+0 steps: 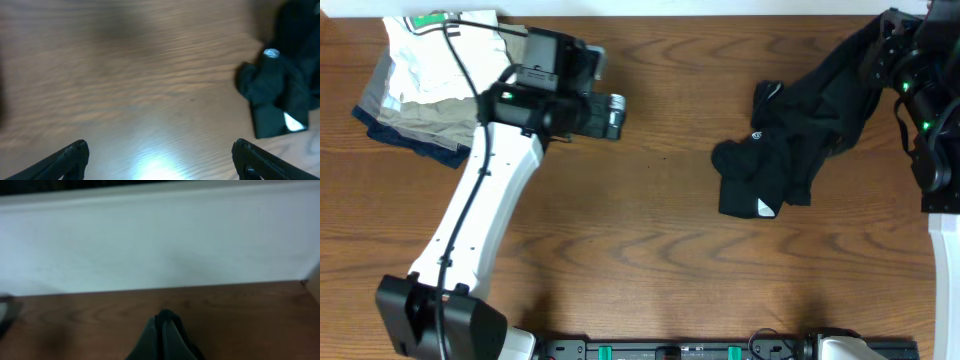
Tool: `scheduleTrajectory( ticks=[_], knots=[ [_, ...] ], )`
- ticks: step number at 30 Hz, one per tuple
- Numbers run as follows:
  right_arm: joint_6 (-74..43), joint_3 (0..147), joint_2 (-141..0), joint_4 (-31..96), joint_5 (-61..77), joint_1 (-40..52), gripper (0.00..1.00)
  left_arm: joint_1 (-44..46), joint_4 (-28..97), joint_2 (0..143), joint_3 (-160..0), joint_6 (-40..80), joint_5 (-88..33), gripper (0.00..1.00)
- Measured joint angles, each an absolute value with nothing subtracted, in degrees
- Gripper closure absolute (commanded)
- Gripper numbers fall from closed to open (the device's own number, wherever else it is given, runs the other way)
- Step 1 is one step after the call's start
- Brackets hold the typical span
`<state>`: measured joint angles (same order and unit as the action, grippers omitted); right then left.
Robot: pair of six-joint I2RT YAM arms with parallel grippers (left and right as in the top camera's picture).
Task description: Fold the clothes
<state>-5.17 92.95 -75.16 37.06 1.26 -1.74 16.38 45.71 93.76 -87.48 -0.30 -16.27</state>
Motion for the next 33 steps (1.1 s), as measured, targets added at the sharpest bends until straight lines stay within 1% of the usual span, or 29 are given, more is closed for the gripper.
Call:
scheduleTrajectory(
  ticks=[4,9,14,16,17,19,21,26,33],
  knots=[
    [-5.15,92.95,-77.43,38.65,0.78,-1.76,0.99,19.49,42.54,96.23,-87.5,-1.43,-19.81,0.08],
    [-5.15,92.95,-79.68,39.62,0.38,-1.76,0.99,22.68,39.31,100.68,-87.53,-2.9,-27.42,0.07],
    [-5.15,92.95,-80.03,39.68,0.36,-2.02,0.99,25.15,36.14,105.32,-87.53,-3.77,-31.64,0.07],
    [-5.15,92.95,-80.03,39.86,0.25,-2.15,0.99,25.96,33.36,107.66,-87.53,-4.16,-32.62,0.07],
    [-5.15,92.95,-80.03,40.03,0.25,-2.24,0.99,26.24,32.08,108.73,-87.55,-4.34,-32.95,0.03],
    [-5.13,92.92,-80.03,40.14,0.32,-2.66,0.99,26.59,29.12,110.93,-87.57,-4.69,-34.17,0.0],
    [-5.13,92.95,-80.03,40.27,0.21,-3.29,0.99,26.92,26.28,112.92,-87.57,-5.85,-35.75,0.02],
    [-5.08,92.95,-80.03,41.25,0.19,-4.38,0.99,29.17,17.58,117.21,-87.61,-9.72,-37.71,0.02],
    [-4.95,92.95,-80.93,41.87,0.16,-4.43,0.99,33.63,3.31,121.62,-87.88,-11.88,-36.4,0.02]
  ],
)
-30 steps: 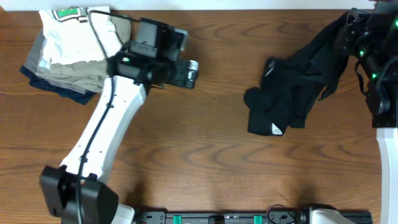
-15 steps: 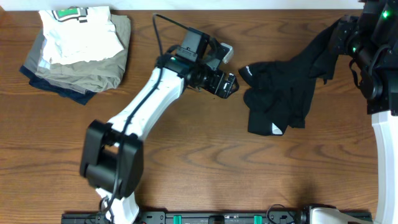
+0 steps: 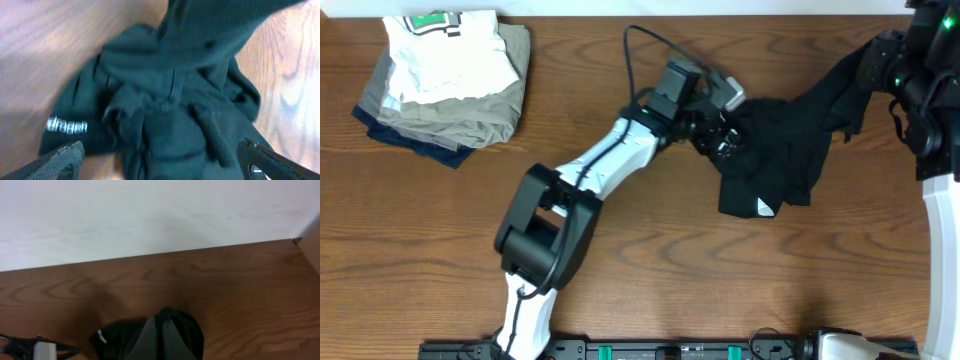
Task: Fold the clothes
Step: 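Reach the left gripper into the shirt and grasp its edge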
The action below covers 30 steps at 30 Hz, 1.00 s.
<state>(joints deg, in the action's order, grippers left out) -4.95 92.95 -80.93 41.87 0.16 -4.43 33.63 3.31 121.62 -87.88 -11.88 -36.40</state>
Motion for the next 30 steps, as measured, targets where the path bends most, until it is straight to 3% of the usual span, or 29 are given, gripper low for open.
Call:
scheduleTrajectory(
  ticks=[14,17,21,22,23,27,30],
  knots=[
    [-4.95,92.92,-84.33,40.47,0.19,-4.43,0.99,35.31,-11.7,129.82,-87.94,-12.14,-25.47,0.0],
    [-4.95,92.92,-84.33,40.47,0.21,-4.43,0.98,35.31,-13.61,131.59,-87.94,-11.79,-24.99,0.08],
    [-4.95,92.92,-84.33,40.45,0.19,-4.43,0.99,35.31,-13.96,133.58,-87.94,-11.31,-24.53,0.3],
    [-4.95,92.92,-84.33,40.45,0.19,-4.43,0.99,35.31,-13.93,133.93,-87.94,-11.42,-24.34,0.41],
    [-4.95,92.92,-84.33,40.42,0.21,-4.43,0.99,35.31,-13.93,134.26,-87.94,-11.46,-24.32,0.6],
    [-4.95,92.92,-84.33,40.45,0.21,-4.43,0.99,35.33,-14.59,134.39,-87.94,-10.66,-23.97,0.93],
    [-4.95,92.92,-84.33,40.45,0.19,-4.43,0.99,35.38,-15.53,134.39,-87.94,-9.72,-23.94,0.94]
  ],
)
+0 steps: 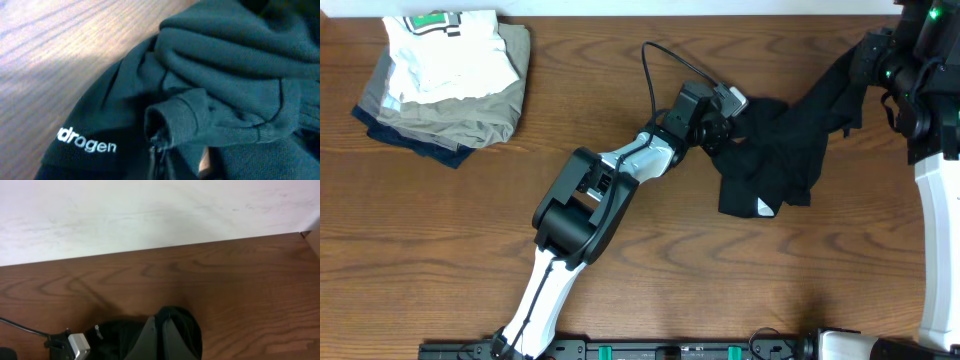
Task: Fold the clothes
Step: 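Reach the left gripper into the shirt and grasp its edge, then stretch the shirt between both grippers and lay it down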
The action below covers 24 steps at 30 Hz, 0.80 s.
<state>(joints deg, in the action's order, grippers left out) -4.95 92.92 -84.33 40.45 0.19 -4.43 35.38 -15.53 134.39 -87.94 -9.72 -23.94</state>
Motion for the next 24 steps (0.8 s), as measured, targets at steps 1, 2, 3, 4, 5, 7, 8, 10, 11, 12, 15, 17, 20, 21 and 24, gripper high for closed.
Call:
scheduleTrajectory(
  ticks=[1,2,3,4,5,7,8,10,11,12,15,17,20,21,24],
  knots=[
    [-4.95,92.92,-84.33,40.45,0.21,-4.45,0.99,35.38,-15.64,134.39,-87.94,-9.37,-23.92,0.94],
    [-4.95,92.92,-84.33,40.45,0.19,-4.45,0.99,35.38,-15.66,134.39,-87.94,-8.95,-23.97,0.94],
    [-4.95,92.92,-84.33,40.45,0.21,-4.49,0.99,35.35,-15.59,134.37,-87.94,-8.82,-23.97,0.94],
    [-4.95,92.92,-84.33,40.42,0.23,-4.58,0.99,35.29,-15.25,134.28,-87.94,-8.78,-23.97,0.94],
    [-4.95,92.92,-84.33,40.45,0.3,-4.8,0.99,35.18,-14.66,134.13,-87.94,-8.71,-23.97,0.94],
    [-4.95,92.92,-84.33,40.42,0.34,-5.48,0.99,34.61,-12.1,133.08,-87.94,-8.6,-23.77,0.94],
    [-4.95,92.92,-84.33,40.45,0.36,-5.8,0.99,34.17,-10.37,132.25,-87.9,-8.56,-23.53,0.94],
    [-4.95,92.92,-84.33,40.47,0.38,-6.61,0.99,32.67,-6.28,129.47,-87.77,-8.54,-23.11,0.94],
    [-4.95,92.92,-84.33,40.49,0.38,-6.94,0.99,31.51,-4.27,127.61,-87.77,-8.54,-22.9,0.94],
    [-4.95,92.92,-84.33,40.47,0.4,-7.25,0.99,30.17,-2.07,125.27,-87.77,-8.49,-22.57,0.94],
    [-4.95,92.92,-84.33,40.45,0.47,-7.55,0.99,25.5,2.81,117.47,-87.81,-8.34,-22.06,0.94],
    [-4.95,92.92,-84.33,40.45,0.6,-7.64,0.99,22.28,4.99,111.94,-87.88,-8.36,-21.96,0.94],
    [-4.95,92.92,-84.33,40.45,0.67,-7.64,0.99,18.68,7.55,105.23,-87.96,-8.75,-21.65,0.94],
    [-4.95,92.92,-84.33,40.45,0.73,-7.66,0.99,17.98,8.38,103.72,-87.99,-9.04,-21.52,0.94],
    [-4.91,92.92,-84.33,40.42,1.28,-7.92,0.99,16.53,10.85,99.5,-88.03,-9.56,-20.78,0.94]
  ],
)
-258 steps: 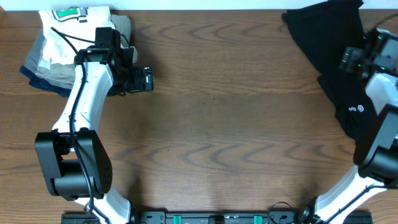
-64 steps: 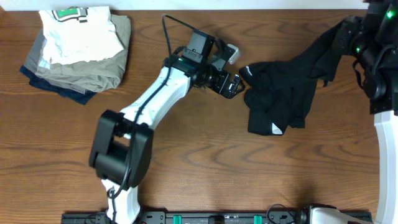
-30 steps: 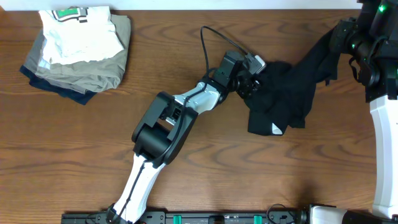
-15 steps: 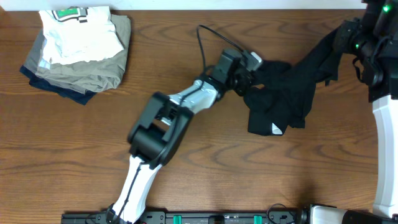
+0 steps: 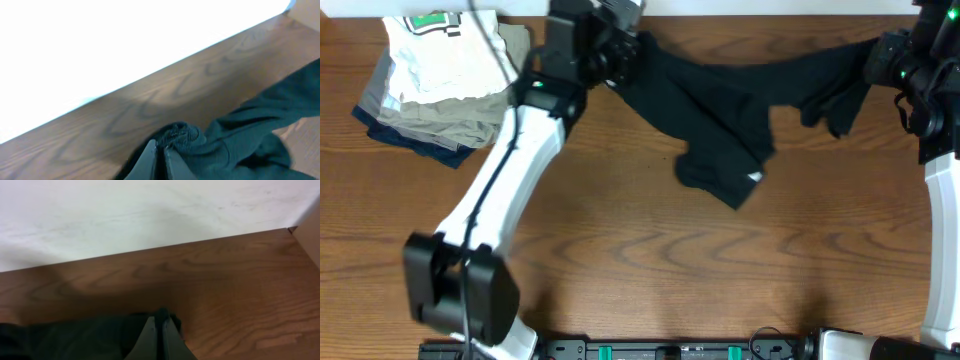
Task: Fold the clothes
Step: 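Stretch the shirt between both grippers and lay it down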
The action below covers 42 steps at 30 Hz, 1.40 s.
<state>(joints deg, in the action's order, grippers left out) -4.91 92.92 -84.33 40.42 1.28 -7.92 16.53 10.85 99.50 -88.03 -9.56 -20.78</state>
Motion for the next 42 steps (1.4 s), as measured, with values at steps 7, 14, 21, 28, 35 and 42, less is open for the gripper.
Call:
scheduleTrajectory(
  ticks=[7,14,21,28,35,42],
  knots=[
    [-4.08,92.92,-84.33,40.45,4.47,-10.87,0.99,14.57,17.02,93.3,-88.01,-12.08,-16.97,0.94],
    [-4.36,92.92,-84.31,42.54,11.92,-14.46,0.99,13.76,23.14,83.72,-88.01,-14.48,-10.33,0.94],
    [-5.85,92.92,-82.35,49.15,15.49,-16.58,0.99,13.76,28.03,71.05,-88.01,-15.46,-5.54,0.94],
    [-6.66,92.92,-73.1,58.61,17.04,-17.82,0.99,13.76,32.34,58.96,-88.01,-15.51,-3.99,0.94],
    [-7.68,92.95,-66.17,66.74,17.23,-19.27,0.99,13.65,35.75,53.1,-88.44,-15.49,-2.96,0.94],
    [-7.68,92.95,-72.36,68.75,16.82,-20.01,0.99,13.65,38.41,60.12,-88.77,-15.27,-3.95,0.94]
  ],
)
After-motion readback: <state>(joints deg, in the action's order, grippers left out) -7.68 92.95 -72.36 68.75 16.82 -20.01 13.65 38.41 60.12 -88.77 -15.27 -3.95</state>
